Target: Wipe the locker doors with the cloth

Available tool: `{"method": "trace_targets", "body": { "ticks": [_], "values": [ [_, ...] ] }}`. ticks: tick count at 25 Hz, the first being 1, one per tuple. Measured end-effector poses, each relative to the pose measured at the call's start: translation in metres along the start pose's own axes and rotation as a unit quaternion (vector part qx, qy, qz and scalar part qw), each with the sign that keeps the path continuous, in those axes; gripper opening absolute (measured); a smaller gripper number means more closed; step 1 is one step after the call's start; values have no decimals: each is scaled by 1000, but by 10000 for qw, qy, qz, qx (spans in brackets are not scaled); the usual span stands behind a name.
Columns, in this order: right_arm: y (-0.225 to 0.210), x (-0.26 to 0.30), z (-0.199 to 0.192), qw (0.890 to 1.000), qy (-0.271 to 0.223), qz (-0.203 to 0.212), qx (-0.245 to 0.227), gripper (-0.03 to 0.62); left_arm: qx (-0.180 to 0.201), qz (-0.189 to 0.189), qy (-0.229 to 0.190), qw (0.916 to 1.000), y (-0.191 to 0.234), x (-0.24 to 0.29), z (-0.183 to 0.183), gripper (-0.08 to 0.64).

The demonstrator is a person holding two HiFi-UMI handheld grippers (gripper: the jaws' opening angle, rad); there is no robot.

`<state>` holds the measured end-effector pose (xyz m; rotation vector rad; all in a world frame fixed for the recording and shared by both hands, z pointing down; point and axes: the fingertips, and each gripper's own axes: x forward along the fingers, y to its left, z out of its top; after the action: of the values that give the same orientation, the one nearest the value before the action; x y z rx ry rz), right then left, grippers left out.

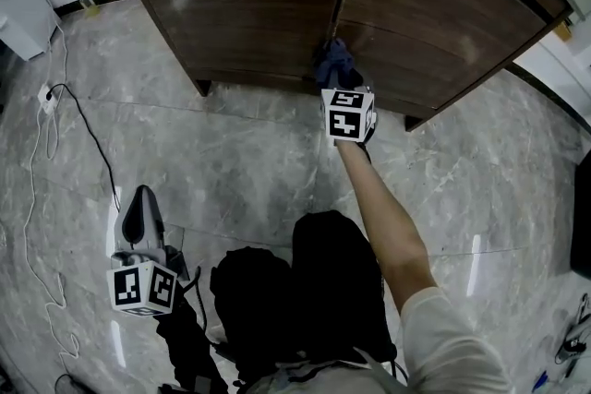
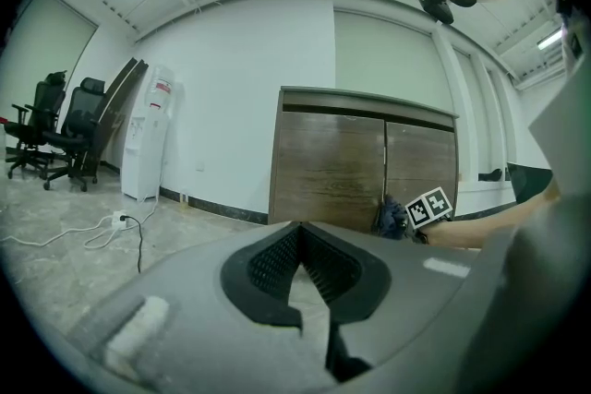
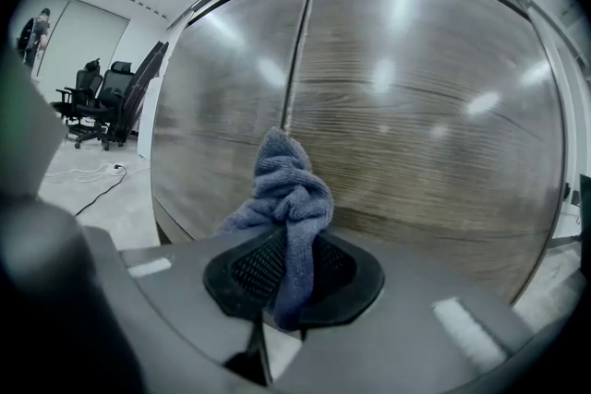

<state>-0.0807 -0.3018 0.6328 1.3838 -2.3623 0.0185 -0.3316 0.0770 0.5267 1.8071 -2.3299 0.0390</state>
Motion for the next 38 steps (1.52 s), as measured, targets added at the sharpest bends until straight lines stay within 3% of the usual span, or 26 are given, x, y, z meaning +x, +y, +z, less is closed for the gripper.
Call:
{"method": "trace_targets", "body": {
  "ticks": [27, 38],
  "values": [
    [197, 60, 62, 9922, -186, 1199, -295, 41, -284, 616, 176, 9975, 74, -21, -22, -2],
    [262, 81, 64, 9838, -191, 1669, -620, 41, -353, 767, 372, 9957, 85, -22, -33, -2]
  ]
}}
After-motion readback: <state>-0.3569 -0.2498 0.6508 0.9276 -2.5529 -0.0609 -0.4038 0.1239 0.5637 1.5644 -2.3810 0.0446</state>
